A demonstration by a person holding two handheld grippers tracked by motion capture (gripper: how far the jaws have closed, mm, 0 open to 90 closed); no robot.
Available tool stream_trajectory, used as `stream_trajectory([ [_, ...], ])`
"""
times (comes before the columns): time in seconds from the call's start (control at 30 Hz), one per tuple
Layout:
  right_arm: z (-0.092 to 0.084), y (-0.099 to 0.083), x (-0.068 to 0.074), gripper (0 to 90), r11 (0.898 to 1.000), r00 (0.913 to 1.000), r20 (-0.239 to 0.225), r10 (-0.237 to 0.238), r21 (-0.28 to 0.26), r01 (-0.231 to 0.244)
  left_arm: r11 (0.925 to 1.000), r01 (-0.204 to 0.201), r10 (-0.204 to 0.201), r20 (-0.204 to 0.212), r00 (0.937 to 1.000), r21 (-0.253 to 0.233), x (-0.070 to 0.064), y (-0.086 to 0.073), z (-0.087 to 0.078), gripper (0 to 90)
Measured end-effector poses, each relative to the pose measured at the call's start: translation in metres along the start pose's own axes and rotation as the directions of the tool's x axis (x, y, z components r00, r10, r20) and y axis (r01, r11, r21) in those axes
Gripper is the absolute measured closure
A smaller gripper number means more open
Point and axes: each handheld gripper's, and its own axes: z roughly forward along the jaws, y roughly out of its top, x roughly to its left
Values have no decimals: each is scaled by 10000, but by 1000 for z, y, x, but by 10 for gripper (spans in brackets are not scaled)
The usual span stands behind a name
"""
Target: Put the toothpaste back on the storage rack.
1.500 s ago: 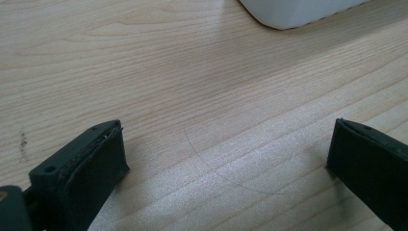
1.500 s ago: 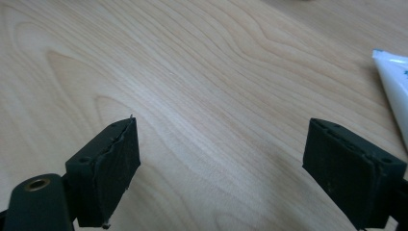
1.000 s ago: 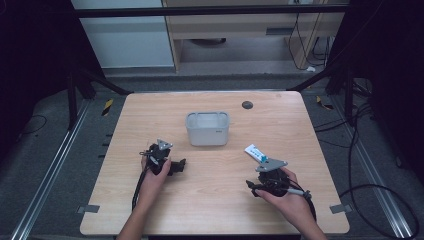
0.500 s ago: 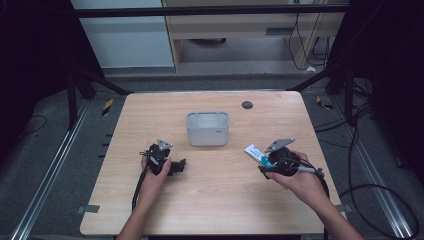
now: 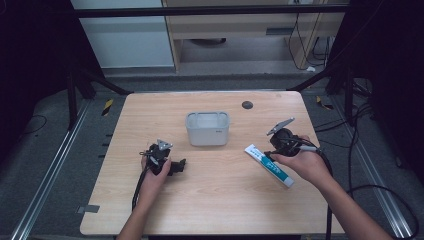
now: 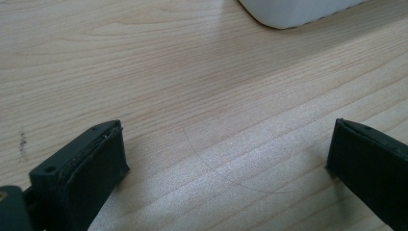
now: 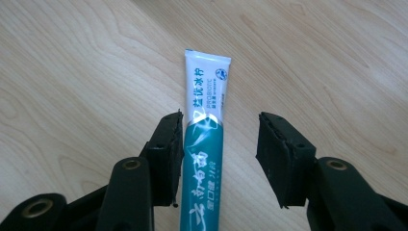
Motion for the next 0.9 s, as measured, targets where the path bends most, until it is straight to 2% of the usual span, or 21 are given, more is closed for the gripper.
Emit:
stream_trajectory([
  [0.33, 35, 12, -3, 506, 9947, 9996, -256, 70, 1029, -44, 10000, 21, -21, 22, 10000, -31, 0, 0, 0, 0],
  [0.5, 46, 14, -2, 503, 9920, 9994, -325, 115, 1260, -73, 10000, 23, -23, 23, 10000, -35, 0, 0, 0, 0],
  [0.87, 66, 15, -2, 490, 9826, 9964, -652, 539, 1812, -413, 10000, 9, -9, 44, 10000, -34, 0, 0, 0, 0],
  [0.9, 68, 15, -2, 489, 9832, 9968, -655, 455, 1795, -331, 10000, 12, -12, 44, 10000, -38, 0, 0, 1, 0],
])
